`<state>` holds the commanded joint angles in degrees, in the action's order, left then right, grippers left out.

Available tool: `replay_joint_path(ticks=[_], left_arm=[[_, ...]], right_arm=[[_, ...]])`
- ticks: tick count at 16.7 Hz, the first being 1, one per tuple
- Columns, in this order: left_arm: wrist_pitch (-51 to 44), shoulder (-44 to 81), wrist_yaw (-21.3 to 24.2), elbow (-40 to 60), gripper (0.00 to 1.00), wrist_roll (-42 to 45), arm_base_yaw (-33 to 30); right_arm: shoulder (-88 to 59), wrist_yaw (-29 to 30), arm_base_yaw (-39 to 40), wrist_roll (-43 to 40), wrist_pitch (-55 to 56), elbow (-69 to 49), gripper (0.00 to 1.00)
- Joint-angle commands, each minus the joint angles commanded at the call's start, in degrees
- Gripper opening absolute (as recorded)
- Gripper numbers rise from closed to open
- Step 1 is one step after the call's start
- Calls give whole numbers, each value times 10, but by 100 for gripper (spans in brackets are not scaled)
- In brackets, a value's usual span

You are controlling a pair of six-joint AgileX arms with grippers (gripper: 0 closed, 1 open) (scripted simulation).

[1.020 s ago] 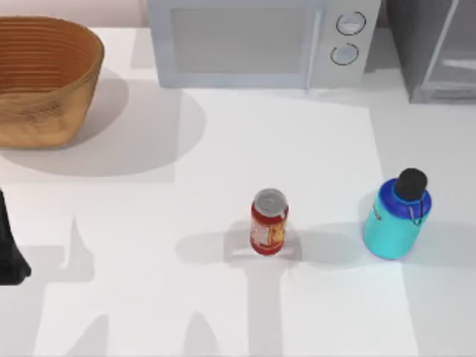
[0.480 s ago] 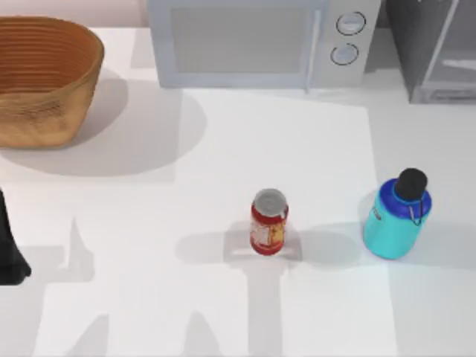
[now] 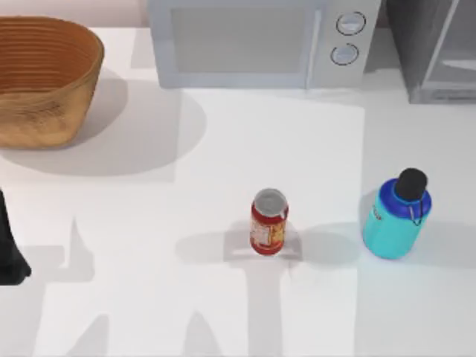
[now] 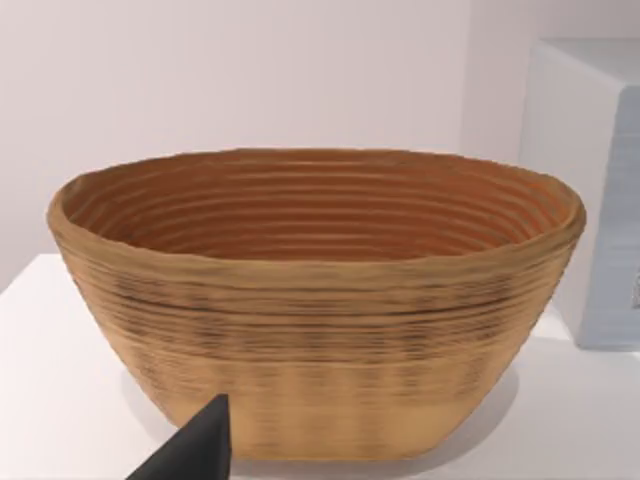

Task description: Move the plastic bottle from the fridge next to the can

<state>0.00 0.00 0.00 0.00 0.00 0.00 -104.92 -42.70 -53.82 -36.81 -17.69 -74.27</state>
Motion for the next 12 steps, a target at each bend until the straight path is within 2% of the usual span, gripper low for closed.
replay_joint_path(ticks=[7, 9, 12], left_arm=[[0, 0, 0, 0, 100, 0, 0], [0, 0, 0, 0, 100, 0, 0], [0, 0, 0, 0, 100, 0, 0]], right_arm=[[5, 7, 7, 13, 12, 6, 100], [10, 34, 38, 38, 25, 16, 100], [26, 103, 129, 102, 58, 43, 100]])
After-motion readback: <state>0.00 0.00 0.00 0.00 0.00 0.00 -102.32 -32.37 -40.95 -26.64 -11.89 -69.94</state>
